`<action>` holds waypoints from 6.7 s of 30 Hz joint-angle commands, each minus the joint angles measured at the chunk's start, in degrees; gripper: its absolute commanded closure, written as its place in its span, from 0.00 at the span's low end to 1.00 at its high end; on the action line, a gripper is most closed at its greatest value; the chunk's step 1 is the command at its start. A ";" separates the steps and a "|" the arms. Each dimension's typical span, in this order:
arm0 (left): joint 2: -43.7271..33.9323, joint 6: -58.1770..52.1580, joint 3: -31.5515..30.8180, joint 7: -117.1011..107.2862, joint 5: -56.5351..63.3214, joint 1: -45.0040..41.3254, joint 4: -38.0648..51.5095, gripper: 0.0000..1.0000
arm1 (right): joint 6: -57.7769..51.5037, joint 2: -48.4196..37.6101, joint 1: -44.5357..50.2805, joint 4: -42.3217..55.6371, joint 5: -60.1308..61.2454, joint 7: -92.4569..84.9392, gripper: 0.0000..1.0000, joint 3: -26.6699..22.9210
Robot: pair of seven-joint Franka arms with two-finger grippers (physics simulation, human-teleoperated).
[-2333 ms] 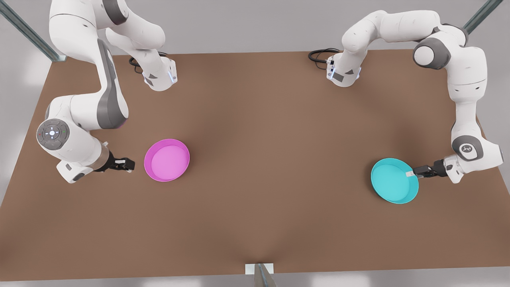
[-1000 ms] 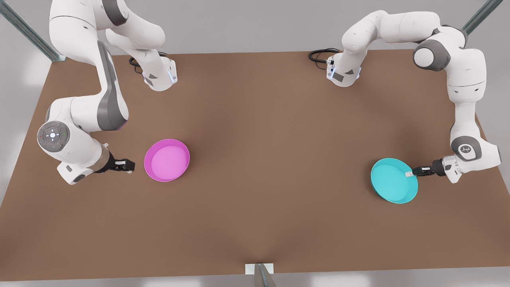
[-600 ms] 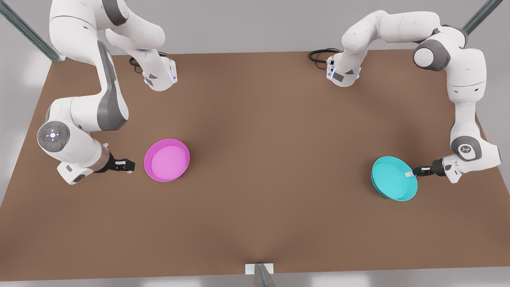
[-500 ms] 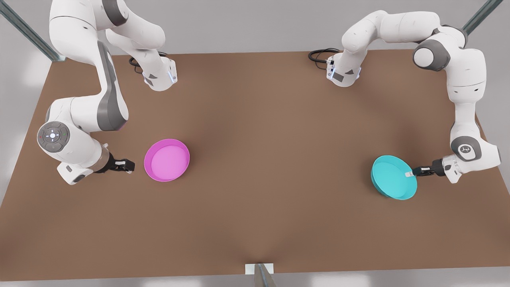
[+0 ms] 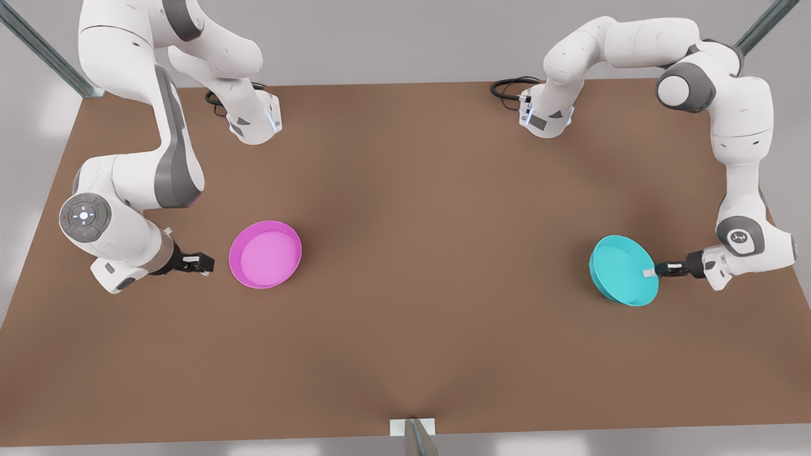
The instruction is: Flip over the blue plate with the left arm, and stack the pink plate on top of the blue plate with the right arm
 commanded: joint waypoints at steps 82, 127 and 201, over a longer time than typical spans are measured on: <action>6.81 -62.11 -2.18 -77.93 92.49 -90.76 15.66 0.79 | 0.00 0.10 -0.19 0.00 0.79 1.05 0.00 -0.18; 15.25 -53.58 -6.66 -89.53 83.09 -102.54 21.19 0.25 | -0.27 1.77 -4.41 -0.26 2.02 -1.58 0.00 -0.18; -36.43 -21.42 11.44 -48.84 21.39 -50.59 -0.52 0.00 | 34.28 9.24 -17.42 -37.88 20.57 -27.51 0.40 5.09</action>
